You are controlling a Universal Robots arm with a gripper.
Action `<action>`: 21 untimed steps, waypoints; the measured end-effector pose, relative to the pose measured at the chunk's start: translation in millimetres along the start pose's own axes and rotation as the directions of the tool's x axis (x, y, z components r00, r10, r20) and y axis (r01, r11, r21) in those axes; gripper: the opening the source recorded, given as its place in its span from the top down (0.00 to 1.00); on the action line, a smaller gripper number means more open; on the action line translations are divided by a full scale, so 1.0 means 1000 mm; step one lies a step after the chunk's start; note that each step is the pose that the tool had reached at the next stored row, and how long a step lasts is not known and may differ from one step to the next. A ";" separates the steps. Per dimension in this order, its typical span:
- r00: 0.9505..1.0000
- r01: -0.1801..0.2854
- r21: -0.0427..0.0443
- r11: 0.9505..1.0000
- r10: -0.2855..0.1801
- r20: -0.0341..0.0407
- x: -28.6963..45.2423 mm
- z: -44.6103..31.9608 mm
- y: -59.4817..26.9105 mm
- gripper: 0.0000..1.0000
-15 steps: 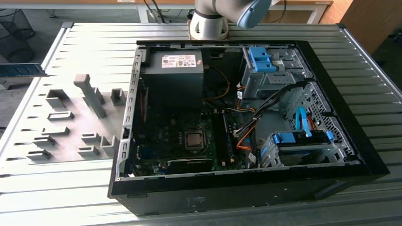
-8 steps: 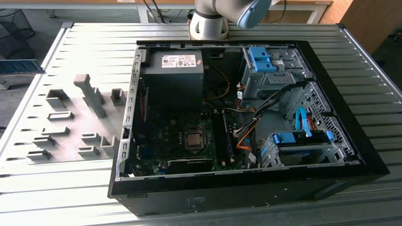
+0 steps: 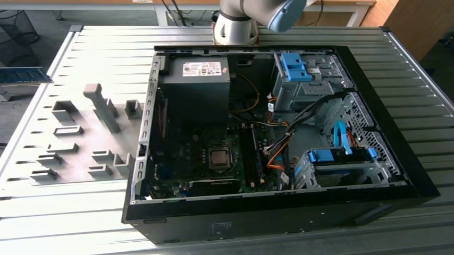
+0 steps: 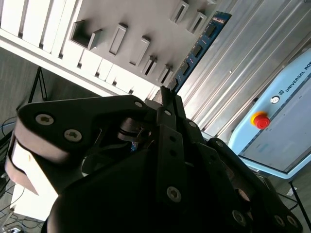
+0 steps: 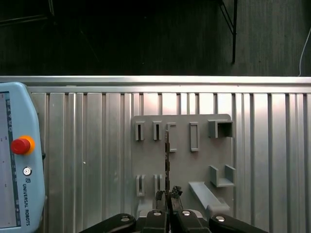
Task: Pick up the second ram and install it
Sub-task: 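Pick up the second ram and move it above second insertion slot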
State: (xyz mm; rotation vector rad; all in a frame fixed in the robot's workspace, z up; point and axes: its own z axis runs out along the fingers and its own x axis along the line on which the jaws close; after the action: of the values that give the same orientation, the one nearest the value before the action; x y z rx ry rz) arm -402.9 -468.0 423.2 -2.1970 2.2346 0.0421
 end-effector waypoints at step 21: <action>1.000 0.000 0.000 1.000 0.000 0.000 -0.0003 -0.0002 -0.0184 0.86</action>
State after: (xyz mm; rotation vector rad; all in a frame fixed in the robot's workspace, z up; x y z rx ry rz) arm -384.4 -468.0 423.1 -2.1970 2.2345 0.0421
